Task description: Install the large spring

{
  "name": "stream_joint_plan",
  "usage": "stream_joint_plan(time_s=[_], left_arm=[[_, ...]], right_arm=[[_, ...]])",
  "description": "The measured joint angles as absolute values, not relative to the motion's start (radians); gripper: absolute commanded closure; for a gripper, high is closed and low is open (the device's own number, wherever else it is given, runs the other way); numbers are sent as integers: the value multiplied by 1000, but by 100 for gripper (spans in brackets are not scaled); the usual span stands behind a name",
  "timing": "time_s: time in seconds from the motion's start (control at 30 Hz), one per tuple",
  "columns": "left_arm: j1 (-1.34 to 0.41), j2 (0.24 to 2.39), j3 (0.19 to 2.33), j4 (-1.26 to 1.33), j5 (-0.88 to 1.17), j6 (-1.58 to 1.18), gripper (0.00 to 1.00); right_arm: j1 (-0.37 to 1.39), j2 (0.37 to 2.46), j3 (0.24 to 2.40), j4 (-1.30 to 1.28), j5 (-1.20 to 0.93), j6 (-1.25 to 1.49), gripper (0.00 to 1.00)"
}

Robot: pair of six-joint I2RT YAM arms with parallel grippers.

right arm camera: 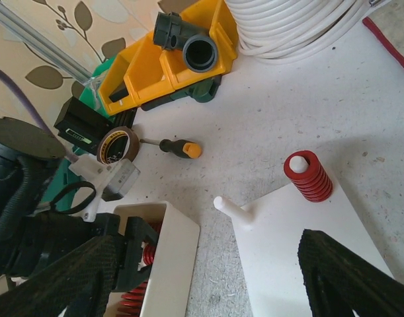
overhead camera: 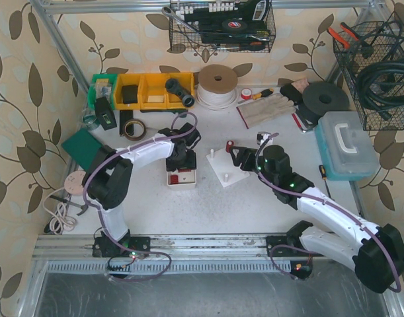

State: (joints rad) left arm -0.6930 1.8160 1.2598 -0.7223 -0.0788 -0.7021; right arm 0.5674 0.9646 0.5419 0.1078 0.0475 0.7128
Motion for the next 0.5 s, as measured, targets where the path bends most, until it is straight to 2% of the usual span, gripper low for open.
stream_joint_plan(time_s=[0.3,0.4,0.5], left_arm=[[-693,1865,1268,-712,-87,-716,27],[-693,1869,1271,-712,-90,-717,29],[-693,1882,1277,-707,-96,-718,36]], right_arm=[[567,971,542,127,36,706,25],[567,972,542,133,29,706,25],[567,972,542,138,24,705,25]])
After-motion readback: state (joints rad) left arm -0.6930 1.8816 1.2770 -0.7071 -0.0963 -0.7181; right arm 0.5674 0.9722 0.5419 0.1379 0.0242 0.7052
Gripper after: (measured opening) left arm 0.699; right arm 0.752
